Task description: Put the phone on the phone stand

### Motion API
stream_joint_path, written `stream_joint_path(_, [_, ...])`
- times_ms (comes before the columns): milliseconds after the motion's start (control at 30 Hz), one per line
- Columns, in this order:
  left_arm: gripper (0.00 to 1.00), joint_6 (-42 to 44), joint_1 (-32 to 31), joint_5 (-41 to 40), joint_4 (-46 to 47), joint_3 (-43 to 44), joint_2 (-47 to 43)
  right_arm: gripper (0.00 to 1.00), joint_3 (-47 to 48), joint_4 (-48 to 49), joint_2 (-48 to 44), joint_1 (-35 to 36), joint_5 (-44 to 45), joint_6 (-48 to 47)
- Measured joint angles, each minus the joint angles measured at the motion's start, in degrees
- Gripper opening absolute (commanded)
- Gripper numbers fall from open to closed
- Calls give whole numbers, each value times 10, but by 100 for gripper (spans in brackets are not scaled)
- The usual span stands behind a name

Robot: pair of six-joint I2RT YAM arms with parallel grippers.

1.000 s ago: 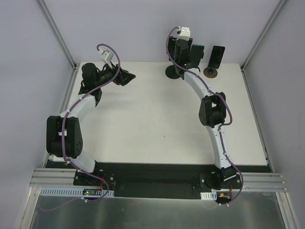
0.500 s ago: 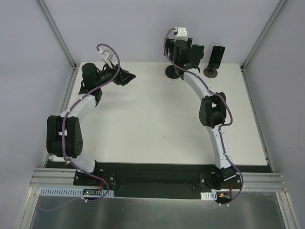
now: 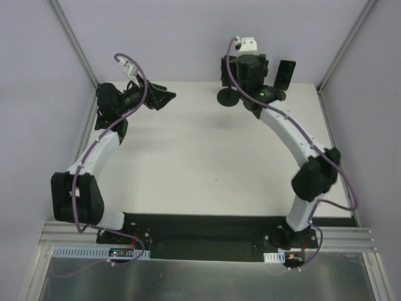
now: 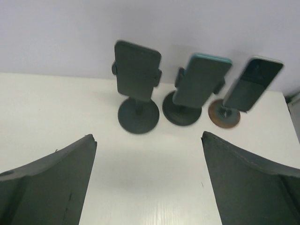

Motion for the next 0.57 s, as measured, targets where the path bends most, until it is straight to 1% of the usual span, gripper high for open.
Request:
stream_joint_path(67, [67,-15,0,-2,1,-11,-37,96,-77,-22,-90,8,3,11])
stream_joint_path(133, [67,-35,0,-10,2,-41,-87,96,-145,-46,-176,9,-2,28])
stream_joint_path(267, [68,-73,-5,-20,-2,-136,-215,96,-299,-94,-336,24,-50,73])
stream_joint_path(333, [68,-90,-7,-13,-25,-177,-284,96,-387,-119,-411,65,-80,100])
stream_joint_path(433, [72,-103,-9,4,-87,-218,-398,96,-515,-173,-532,181,-103,143])
stream_joint_path(500, [77,-102,-9,8,-155,-227,-491,96,-571,-215,-618,248,-100,173])
stream_joint_path(567, [80,-101,-9,8,-221,-219,-584,96,-609,-263,-739,289,-86,212])
